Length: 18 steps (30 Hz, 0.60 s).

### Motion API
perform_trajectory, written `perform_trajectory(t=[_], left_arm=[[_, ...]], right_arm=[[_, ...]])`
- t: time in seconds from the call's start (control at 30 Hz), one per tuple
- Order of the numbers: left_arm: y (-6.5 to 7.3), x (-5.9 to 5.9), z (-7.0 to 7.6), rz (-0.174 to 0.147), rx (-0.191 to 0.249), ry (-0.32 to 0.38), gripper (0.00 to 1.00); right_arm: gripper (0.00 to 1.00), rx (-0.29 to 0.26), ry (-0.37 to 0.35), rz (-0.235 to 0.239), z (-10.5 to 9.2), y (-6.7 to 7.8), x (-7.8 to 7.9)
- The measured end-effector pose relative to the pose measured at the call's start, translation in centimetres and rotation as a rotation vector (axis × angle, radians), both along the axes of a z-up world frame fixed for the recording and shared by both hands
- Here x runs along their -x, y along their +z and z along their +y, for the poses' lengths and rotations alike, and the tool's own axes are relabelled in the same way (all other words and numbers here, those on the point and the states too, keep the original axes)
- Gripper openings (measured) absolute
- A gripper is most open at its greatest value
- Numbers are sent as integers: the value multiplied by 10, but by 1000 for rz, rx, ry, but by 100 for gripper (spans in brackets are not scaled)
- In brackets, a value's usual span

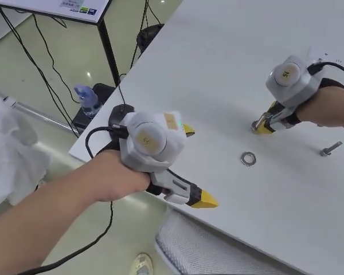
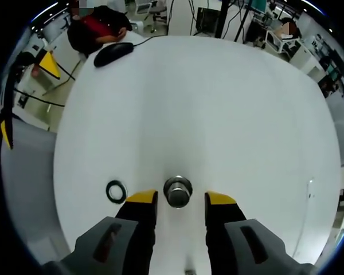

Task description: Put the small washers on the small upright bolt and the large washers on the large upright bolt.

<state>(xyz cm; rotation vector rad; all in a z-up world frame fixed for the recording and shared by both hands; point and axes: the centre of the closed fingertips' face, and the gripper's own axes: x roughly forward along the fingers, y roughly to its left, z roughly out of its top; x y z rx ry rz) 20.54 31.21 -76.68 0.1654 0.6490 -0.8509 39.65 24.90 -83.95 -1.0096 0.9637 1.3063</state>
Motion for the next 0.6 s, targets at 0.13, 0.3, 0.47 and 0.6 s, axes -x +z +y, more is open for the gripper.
perform_trajectory(t=[0.13,0.3,0.47,0.6], left_arm=[[2,0,0,-3,0,-3,91],[2,4,-1,-2,-6,-12,90],[3,5,-2,-4,-8,-16,90],[7,5,-3,-9,-9,-16,90]], right_arm=[[34,-11,-2,-9,-3,9,1],[34,-17,12,-18,-6,18,6],[34,-29,8,-29,-7,27,9],[34,-29,12,-27,-9,32,16]])
